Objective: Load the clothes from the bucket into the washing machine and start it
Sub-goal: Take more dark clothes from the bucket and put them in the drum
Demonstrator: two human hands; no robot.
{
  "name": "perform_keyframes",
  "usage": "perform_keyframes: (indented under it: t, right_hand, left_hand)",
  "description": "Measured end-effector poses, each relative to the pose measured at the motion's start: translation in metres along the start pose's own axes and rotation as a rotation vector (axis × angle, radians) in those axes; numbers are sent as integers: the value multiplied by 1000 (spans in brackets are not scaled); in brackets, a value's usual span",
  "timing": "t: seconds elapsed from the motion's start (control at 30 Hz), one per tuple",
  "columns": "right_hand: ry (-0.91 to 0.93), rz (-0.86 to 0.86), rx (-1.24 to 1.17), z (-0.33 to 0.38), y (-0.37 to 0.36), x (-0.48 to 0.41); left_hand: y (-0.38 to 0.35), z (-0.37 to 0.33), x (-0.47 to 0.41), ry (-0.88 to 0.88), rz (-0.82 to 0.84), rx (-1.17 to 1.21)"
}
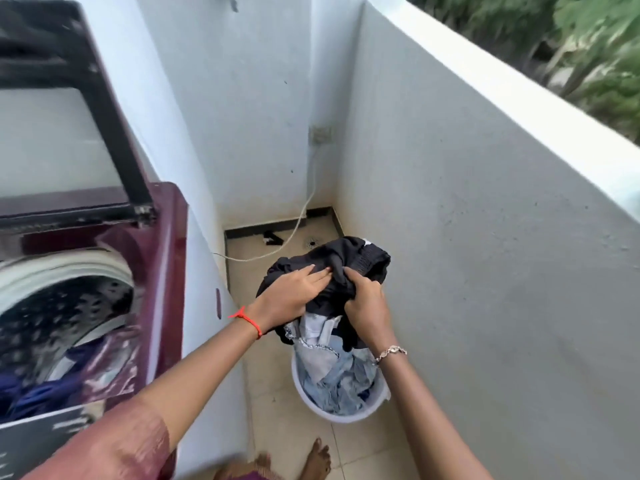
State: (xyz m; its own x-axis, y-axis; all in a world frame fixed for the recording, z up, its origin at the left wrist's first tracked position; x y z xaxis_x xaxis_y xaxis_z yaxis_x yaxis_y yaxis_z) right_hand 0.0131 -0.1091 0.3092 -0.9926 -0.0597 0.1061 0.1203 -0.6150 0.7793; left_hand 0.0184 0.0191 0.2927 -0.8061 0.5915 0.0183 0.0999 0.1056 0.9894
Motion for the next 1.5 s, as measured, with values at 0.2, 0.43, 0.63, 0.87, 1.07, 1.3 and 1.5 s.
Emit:
perform_keyframes:
  t: [0.2,0.43,0.63,0.87,1.07,1.3,1.5]
  right_hand:
    - [242,-53,48,118,8,21]
    - [511,-93,50,265,-40,71]
    - [558,-103,114,353,-136,122]
    - [560,58,202,398,-242,149]
    - [555,208,421,393,-304,143]
    - [582,395,653,370,-371,118]
    - [484,745,742,342,-415,90]
  left_hand:
    - [114,20,92,7,-439,-148]
    - [177,85,228,168,-606,-218]
    - [177,154,341,240,-551,-193]
    - [131,218,431,364,-477,57]
    - [65,255,454,490,-343,250]
    - [-2,290,450,485,-111,351]
    - [-45,320,435,508,158,436]
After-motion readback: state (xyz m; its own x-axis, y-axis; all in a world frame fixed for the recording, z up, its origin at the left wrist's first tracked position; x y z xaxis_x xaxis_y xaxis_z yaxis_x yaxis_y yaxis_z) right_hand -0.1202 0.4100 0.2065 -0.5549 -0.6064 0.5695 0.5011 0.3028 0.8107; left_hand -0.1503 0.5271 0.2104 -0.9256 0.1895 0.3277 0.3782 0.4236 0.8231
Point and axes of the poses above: each hand's wrist, its own x-axis away from the middle knuckle, its own y-axis out of the back of the hand, z = x × y, the point moved 5 cm from there along -x, towards the middle knuckle, and after that the axes turned 3 degrees about x, right-handed, at the moved point
